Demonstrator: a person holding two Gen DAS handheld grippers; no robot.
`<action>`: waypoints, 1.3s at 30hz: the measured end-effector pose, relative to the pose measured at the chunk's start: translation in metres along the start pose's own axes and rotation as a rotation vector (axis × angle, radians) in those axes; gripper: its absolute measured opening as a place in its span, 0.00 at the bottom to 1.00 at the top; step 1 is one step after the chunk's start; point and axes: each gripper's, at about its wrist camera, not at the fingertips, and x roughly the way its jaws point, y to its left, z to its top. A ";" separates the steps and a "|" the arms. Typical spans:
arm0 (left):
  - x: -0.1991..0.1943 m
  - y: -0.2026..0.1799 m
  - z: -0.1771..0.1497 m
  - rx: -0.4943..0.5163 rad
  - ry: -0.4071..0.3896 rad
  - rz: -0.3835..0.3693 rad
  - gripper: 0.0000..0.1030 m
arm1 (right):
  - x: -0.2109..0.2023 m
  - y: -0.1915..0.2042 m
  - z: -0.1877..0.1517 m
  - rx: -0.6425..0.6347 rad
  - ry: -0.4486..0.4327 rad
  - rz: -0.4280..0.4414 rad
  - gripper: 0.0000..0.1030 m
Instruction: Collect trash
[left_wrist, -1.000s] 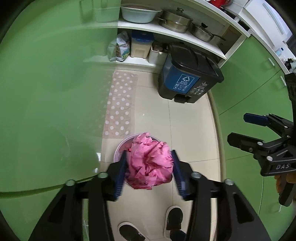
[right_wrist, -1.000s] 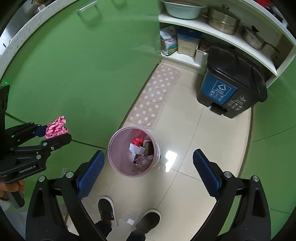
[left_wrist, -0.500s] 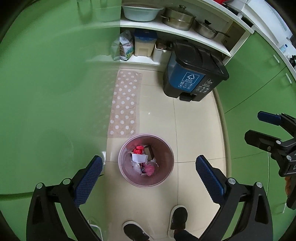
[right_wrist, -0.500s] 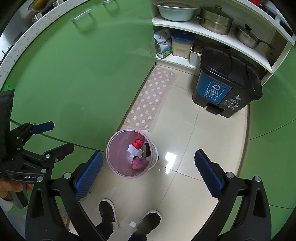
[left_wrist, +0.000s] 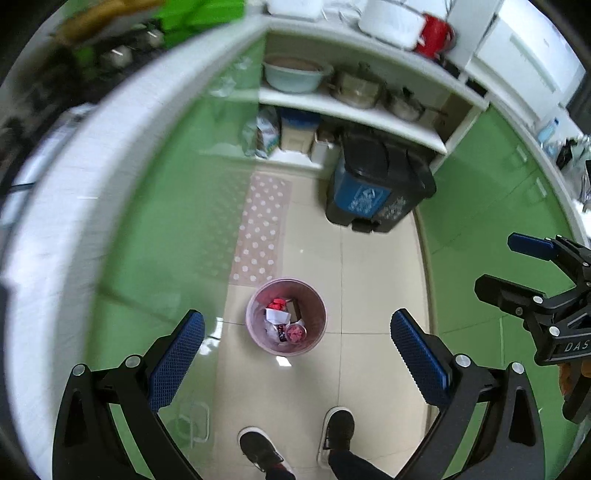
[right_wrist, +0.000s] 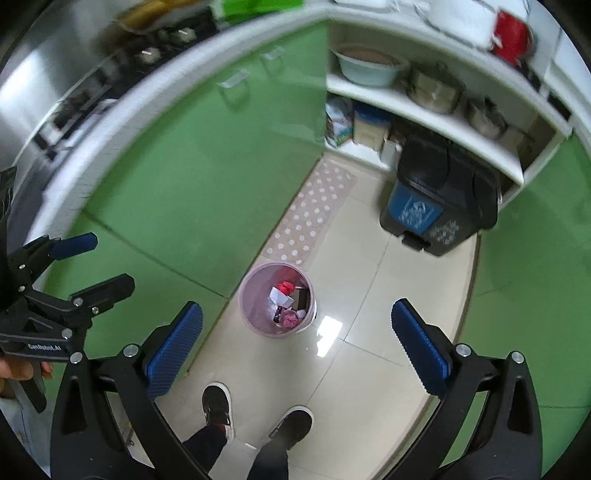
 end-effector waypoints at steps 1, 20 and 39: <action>-0.016 0.001 -0.002 -0.011 -0.009 0.007 0.94 | -0.014 0.006 0.002 -0.014 -0.008 0.003 0.97; -0.276 0.129 -0.074 -0.335 -0.264 0.295 0.94 | -0.185 0.216 0.047 -0.437 -0.186 0.259 0.97; -0.355 0.231 -0.138 -0.418 -0.281 0.363 0.94 | -0.202 0.377 0.059 -0.585 -0.216 0.396 0.97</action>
